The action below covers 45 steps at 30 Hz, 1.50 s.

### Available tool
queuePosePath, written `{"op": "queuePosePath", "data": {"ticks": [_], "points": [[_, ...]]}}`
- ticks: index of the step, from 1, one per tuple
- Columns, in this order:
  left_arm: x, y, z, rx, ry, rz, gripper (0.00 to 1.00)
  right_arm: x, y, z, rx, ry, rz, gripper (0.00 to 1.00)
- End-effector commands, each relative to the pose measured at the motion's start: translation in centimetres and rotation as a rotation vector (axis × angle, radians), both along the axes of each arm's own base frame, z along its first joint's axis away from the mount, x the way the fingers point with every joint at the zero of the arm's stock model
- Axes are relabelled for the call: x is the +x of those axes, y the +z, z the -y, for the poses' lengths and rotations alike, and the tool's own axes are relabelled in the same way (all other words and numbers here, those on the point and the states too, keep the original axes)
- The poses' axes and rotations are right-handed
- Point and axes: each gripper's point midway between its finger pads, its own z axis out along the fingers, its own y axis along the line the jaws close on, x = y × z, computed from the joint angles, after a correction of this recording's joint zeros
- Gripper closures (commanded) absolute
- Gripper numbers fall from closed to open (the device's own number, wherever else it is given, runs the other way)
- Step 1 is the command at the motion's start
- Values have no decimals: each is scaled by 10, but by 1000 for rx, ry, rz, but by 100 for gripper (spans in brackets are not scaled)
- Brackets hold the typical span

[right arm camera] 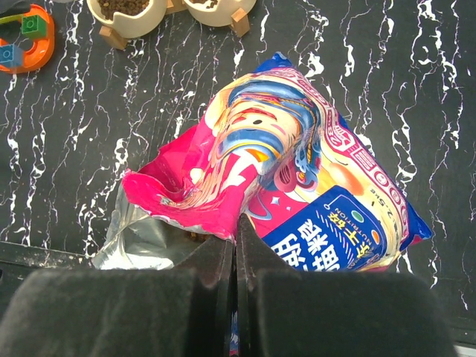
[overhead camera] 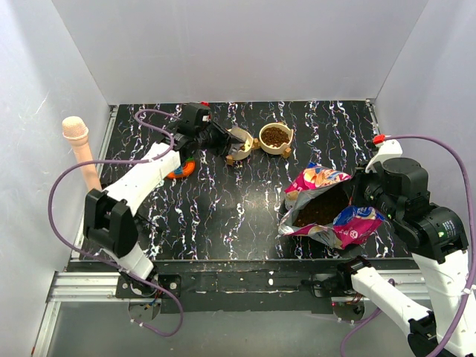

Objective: Serve the pet food

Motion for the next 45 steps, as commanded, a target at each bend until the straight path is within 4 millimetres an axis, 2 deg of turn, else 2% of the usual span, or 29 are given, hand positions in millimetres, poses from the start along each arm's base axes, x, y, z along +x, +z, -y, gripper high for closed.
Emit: {"op": "queuePosePath", "data": {"ticks": [1,3,6,12,13,16,19,22,32,38,41,43,45], "points": [[-28,36,-3,100,-134,260,100,12,50,-7,111,-3,193,99],[-45,25,-1,142,-189,268,100,12,50,-9,112,2,189,99],[-72,6,-9,252,-261,280,100,13,50,-11,109,13,188,99],[-121,-24,-50,496,-378,341,100,13,49,-14,110,28,179,99],[-124,-36,-66,570,-362,326,100,14,47,-14,108,30,173,99],[-136,-43,-87,625,-359,360,100,15,47,-16,111,36,168,99],[-143,-55,-99,644,-339,372,100,17,48,-18,113,41,162,99],[-146,-75,-108,673,-321,338,100,19,49,-21,118,48,157,99],[-145,-108,-102,594,-238,303,100,17,47,-23,134,51,143,99],[-158,-151,-104,580,-228,184,100,15,44,-25,140,60,132,99],[-163,-159,-107,581,-227,146,100,15,42,-28,144,72,125,99],[-167,-164,-115,607,-204,102,94,15,43,-29,146,77,128,99],[-173,-172,-126,636,-179,38,77,15,42,-29,150,78,125,99]]}}
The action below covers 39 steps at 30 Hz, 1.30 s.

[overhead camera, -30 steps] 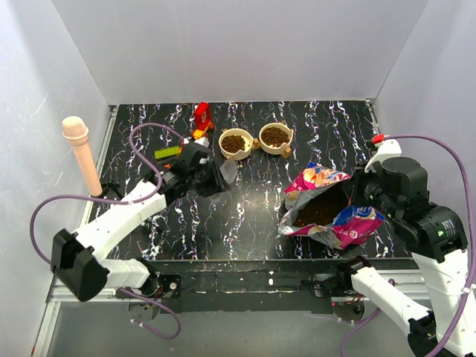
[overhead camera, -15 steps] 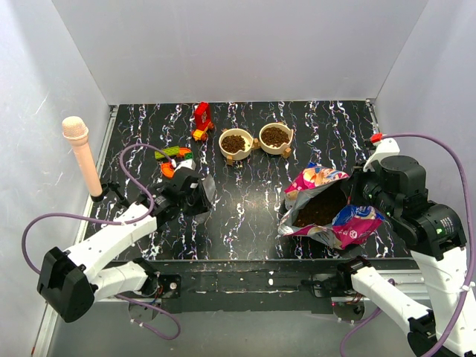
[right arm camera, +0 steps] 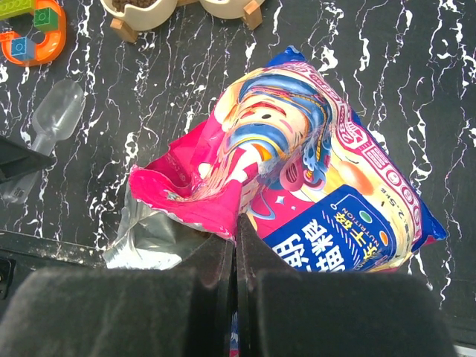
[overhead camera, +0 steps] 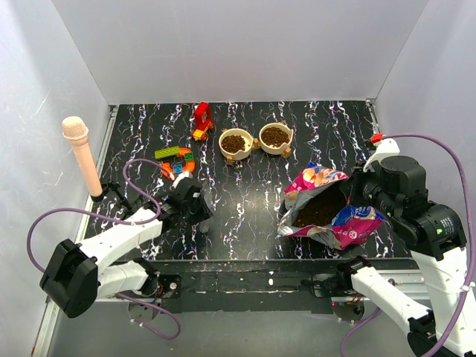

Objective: Serve the pet food

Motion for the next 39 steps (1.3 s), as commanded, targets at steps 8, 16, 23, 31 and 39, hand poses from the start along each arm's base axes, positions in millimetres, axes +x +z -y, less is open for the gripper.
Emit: {"op": "queuePosePath", "data": {"ticks": [8,16,23,31,39], "points": [[-38,-46,-35,98,108,-296,68,11,43,-21,136,56,156,99],[-20,-6,-19,47,36,-220,39,12,41,-27,139,84,146,99],[-21,67,29,-186,-161,-171,2,13,43,-47,158,194,113,99],[-41,157,87,-359,-494,-35,15,17,52,-79,223,335,76,99],[-44,204,141,-249,-659,205,4,16,57,-92,262,402,60,99]]}}
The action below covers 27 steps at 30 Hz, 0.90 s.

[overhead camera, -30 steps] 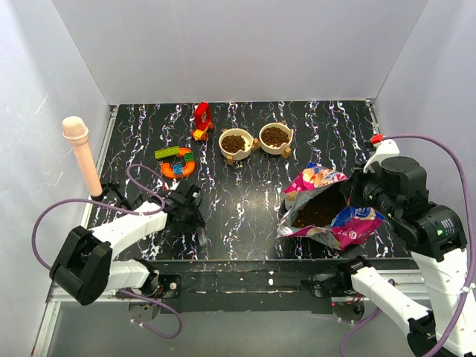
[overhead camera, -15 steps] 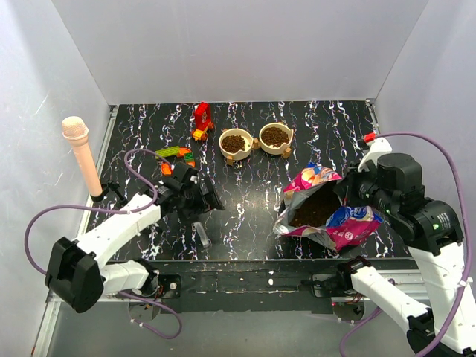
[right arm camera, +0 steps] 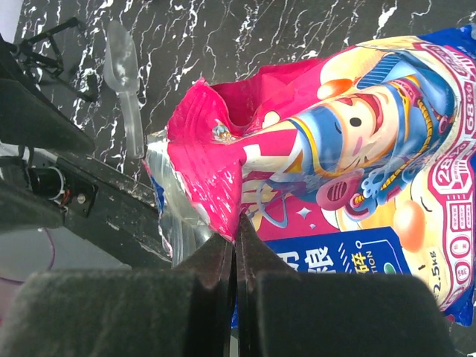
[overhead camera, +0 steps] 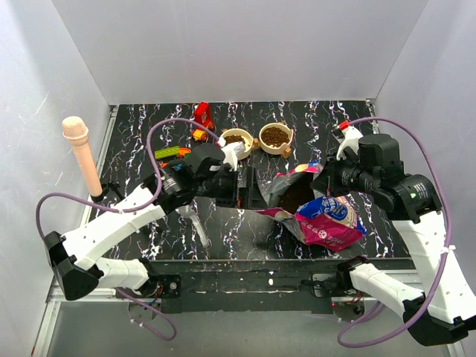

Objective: Serve the pet food

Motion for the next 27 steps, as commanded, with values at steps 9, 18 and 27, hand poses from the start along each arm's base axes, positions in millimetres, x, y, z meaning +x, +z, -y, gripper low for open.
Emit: {"op": "queuePosePath", "data": {"ticks": [9,18,27], "points": [[58,-5,51,206,-119,326,13,0,62,-23,158,110,194,99],[78,-41,89,237,-165,287,36,-10,68,-23,174,131,198,99],[89,10,65,225,48,295,100,-14,64,-32,194,183,162,99]]}}
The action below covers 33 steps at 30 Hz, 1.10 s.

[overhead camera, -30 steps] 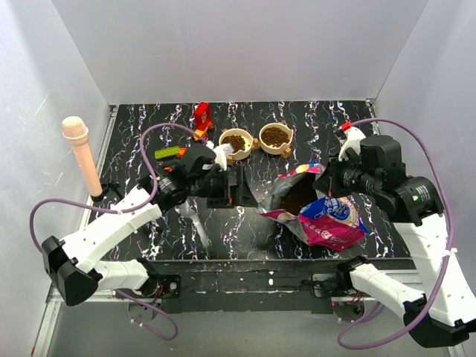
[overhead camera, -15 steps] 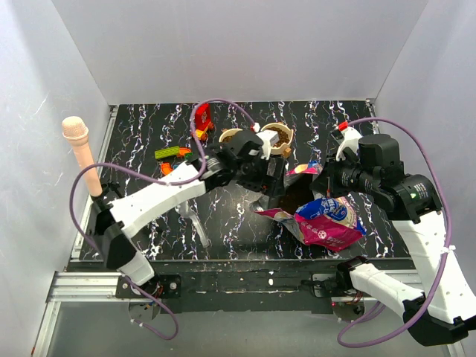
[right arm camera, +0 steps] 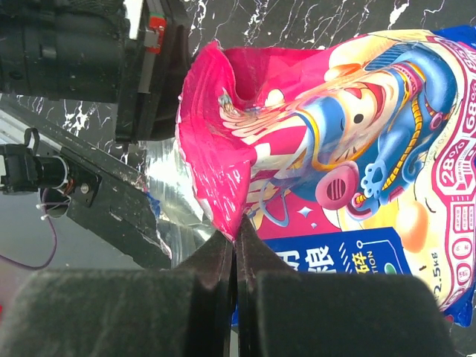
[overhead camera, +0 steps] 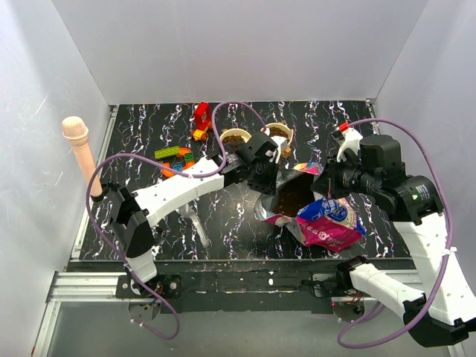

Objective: Serve the pet food

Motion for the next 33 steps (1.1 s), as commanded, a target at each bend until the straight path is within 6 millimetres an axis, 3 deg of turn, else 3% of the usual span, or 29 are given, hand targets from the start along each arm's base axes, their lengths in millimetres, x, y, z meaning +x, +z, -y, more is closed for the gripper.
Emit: {"op": "queuePosePath", "data": {"ticks": [1,8,11,12,14,16,21,25,29,33], "points": [[16,86,-20,-123,188,130,100,-5,63,-31,192,143,157,99],[27,166,-82,-216,520,249,100,19,65,-56,147,85,54,99],[27,184,-100,-238,647,233,100,19,63,-77,71,103,15,87],[28,189,-102,-250,671,229,100,19,63,-83,43,100,10,79],[29,194,-104,-264,718,209,100,18,58,-86,-22,83,-12,69],[31,198,-101,-278,733,201,100,19,46,-76,-116,14,-55,53],[37,209,-85,-348,727,184,100,12,26,-58,-254,-98,-107,45],[36,199,-81,-327,730,158,100,-1,10,-51,-231,-71,-106,41],[33,193,-92,-304,757,155,100,-11,4,-43,-221,-14,-97,42],[35,193,-109,-274,824,184,100,-24,3,-50,-165,123,-100,58]]}}
